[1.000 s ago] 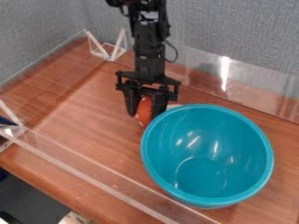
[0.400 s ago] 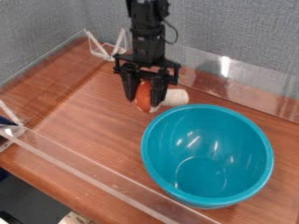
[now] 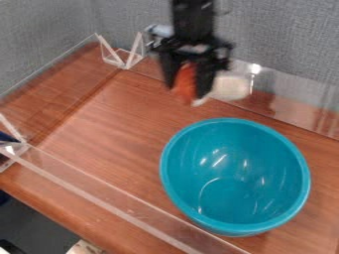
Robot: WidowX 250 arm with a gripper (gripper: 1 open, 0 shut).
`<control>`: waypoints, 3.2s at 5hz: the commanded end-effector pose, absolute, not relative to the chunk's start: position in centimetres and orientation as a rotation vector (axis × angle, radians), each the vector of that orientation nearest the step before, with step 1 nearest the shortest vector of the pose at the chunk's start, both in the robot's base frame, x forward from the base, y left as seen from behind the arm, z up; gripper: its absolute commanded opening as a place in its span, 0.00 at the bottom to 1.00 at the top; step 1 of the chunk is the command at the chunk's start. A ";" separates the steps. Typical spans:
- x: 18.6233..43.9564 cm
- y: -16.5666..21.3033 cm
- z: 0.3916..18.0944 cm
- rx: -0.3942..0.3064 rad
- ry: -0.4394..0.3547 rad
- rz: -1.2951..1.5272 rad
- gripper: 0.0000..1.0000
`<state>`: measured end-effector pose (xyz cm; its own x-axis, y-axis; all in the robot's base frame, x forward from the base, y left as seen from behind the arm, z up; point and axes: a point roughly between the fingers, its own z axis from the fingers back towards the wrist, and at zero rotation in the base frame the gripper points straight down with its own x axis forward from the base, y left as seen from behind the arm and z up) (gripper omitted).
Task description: Put the mushroom in the blue bowl
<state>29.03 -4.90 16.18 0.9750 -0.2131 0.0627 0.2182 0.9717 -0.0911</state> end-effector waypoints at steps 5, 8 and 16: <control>24.6 -10.7 11.0 -0.101 -0.052 -0.459 0.00; 24.6 -10.1 11.0 -0.075 -0.090 -0.447 0.00; 25.6 -10.3 9.3 -0.047 -0.104 -0.442 0.00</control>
<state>25.12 -9.99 8.36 0.9056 -0.4182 0.0701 0.4209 0.9067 -0.0284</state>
